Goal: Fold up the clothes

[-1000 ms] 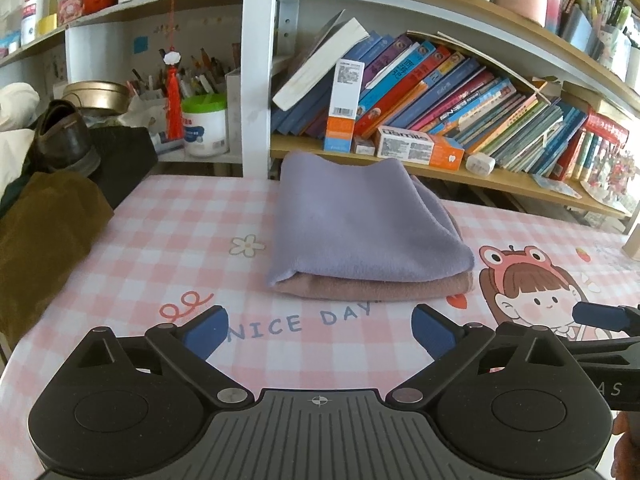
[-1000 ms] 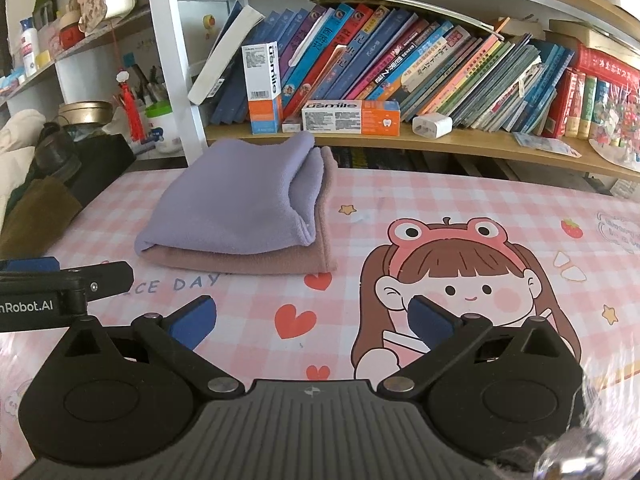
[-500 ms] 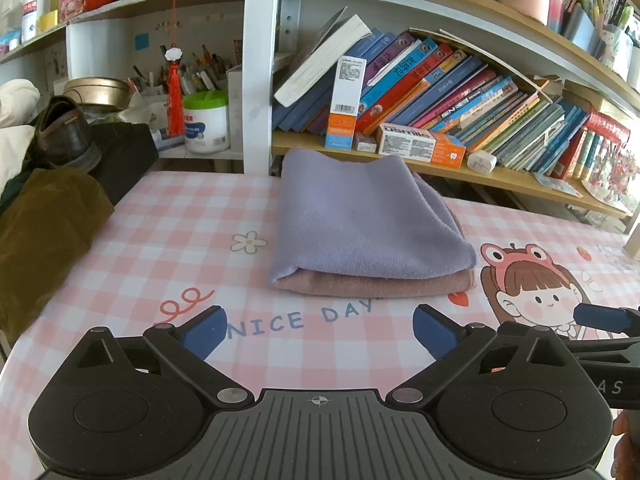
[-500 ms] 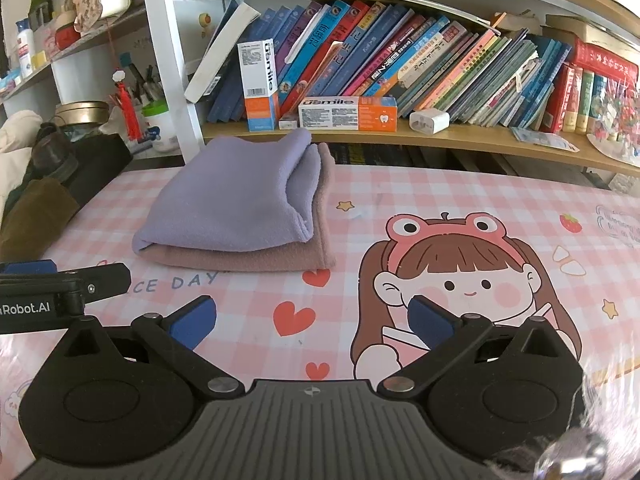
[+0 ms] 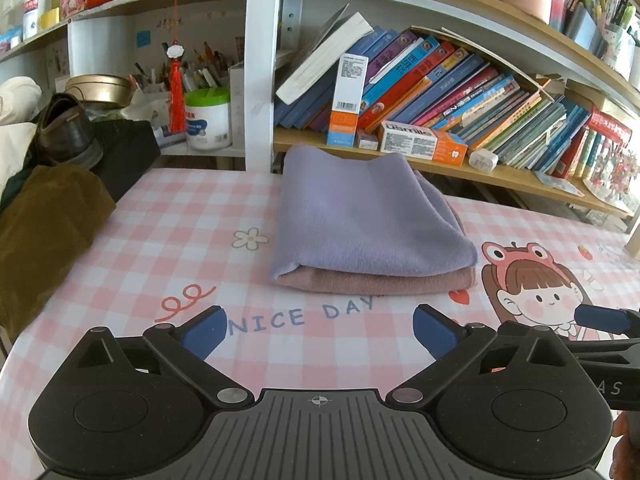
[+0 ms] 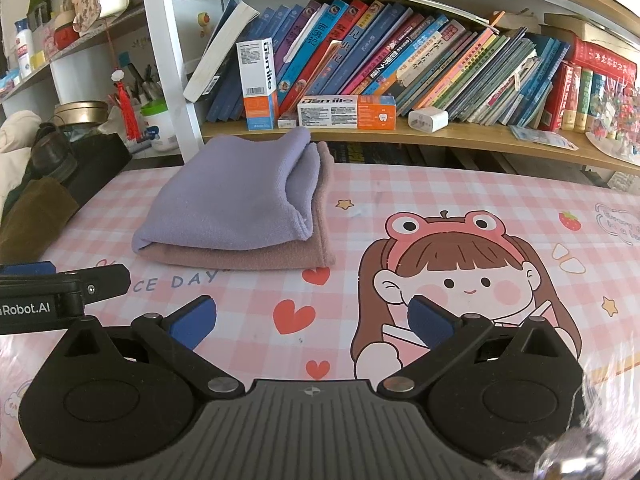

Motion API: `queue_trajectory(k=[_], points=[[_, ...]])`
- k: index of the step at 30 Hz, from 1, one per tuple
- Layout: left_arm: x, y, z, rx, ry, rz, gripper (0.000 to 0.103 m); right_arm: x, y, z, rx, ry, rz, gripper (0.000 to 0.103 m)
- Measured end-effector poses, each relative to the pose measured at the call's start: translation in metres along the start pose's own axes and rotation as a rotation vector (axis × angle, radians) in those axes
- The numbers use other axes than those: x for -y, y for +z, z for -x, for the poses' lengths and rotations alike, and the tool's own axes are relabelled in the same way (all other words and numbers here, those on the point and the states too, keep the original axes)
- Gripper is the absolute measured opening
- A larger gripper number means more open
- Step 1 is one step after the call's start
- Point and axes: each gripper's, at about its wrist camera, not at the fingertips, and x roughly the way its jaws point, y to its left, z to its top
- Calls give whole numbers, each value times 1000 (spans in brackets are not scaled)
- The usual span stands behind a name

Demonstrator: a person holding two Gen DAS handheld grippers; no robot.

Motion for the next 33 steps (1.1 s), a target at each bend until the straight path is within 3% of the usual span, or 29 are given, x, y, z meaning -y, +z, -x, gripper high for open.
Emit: queue_trajectory(k=[15,33], points=[[-1,0,4,26,-17,13,103,1,0,-2,-8,-9,2,103],[-2,-2,4,2,-38,20,103,0,-6,0,-22,-16,2,103]])
